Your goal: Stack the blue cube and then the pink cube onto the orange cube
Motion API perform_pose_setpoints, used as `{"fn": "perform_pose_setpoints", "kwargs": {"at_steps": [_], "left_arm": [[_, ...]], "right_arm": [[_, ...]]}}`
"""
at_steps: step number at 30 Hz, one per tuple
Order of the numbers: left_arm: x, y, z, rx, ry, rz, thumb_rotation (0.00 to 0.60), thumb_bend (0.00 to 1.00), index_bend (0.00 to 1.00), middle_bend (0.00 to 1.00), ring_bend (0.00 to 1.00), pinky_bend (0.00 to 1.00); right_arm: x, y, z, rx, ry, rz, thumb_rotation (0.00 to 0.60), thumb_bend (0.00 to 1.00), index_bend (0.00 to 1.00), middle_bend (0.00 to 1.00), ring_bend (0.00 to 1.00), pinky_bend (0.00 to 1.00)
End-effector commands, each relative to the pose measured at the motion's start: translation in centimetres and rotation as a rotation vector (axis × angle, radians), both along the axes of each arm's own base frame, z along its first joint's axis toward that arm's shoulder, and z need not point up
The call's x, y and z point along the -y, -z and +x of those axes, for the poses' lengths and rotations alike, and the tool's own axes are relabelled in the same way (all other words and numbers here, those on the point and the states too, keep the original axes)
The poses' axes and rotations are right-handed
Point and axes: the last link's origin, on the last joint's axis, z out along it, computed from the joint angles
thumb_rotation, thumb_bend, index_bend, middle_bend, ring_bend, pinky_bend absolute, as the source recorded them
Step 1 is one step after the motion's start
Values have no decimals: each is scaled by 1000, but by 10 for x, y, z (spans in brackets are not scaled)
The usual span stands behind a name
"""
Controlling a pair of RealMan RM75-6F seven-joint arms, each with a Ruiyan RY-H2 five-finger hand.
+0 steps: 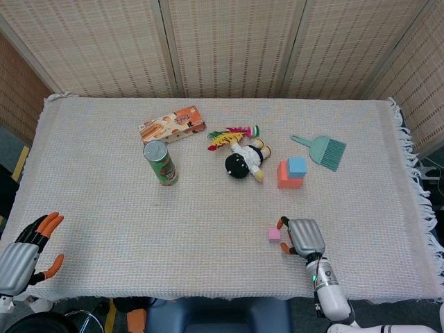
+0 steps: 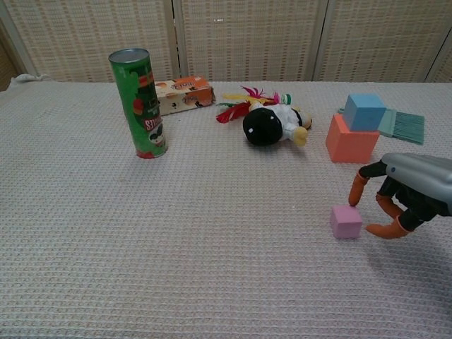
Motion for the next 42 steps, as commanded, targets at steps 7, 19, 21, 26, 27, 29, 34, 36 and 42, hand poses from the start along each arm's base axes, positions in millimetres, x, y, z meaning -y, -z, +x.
{"fn": "perform_pose_setpoints", "kwargs": {"at_steps": [7, 19, 21, 26, 27, 29, 34, 36, 42], "left_arm": [[1, -1, -1, -1, -2, -1, 600, 434, 45, 0, 21, 131], [1, 0, 0, 0, -2, -3, 600, 432, 52, 0, 21, 131], [1, 0, 0, 1, -1, -3, 600, 433, 52, 0, 21, 131], [0, -1, -1, 4, -3, -4, 600, 433, 52, 0, 21, 131], [0, -1, -1, 4, -2, -5, 600, 432, 52, 0, 21, 131], [1, -1, 0, 5, 0, -7, 600, 433, 52, 0, 21, 131], [1, 0, -1, 4, -1, -11, 600, 434, 52, 0, 22, 131], [1, 0, -1, 3, -2, -10, 600, 433, 52, 0, 22, 131], [1, 0, -1, 3, -1, -12, 600, 434, 52, 0, 24, 131]], "right_arm": [[1, -4, 4, 23, -16, -20, 600, 179, 389, 819, 919, 1000], [3, 0, 5, 9, -24, -6, 600, 179, 381, 819, 919, 1000], [4, 3, 5, 8, -24, 5, 600, 179, 374, 819, 919, 1000], [5, 9, 5, 4, -23, 4, 600, 179, 367, 819, 919, 1000], [5, 10, 4, 3, -21, 3, 600, 179, 367, 819, 919, 1000], [5, 12, 4, 4, -16, 5, 600, 179, 372, 819, 919, 1000], [6, 18, 3, -5, -14, 7, 600, 179, 406, 819, 919, 1000], [7, 20, 2, -12, -12, 6, 600, 179, 426, 819, 919, 1000], [7, 25, 1, -13, -3, -3, 600, 179, 475, 819, 919, 1000]]}}
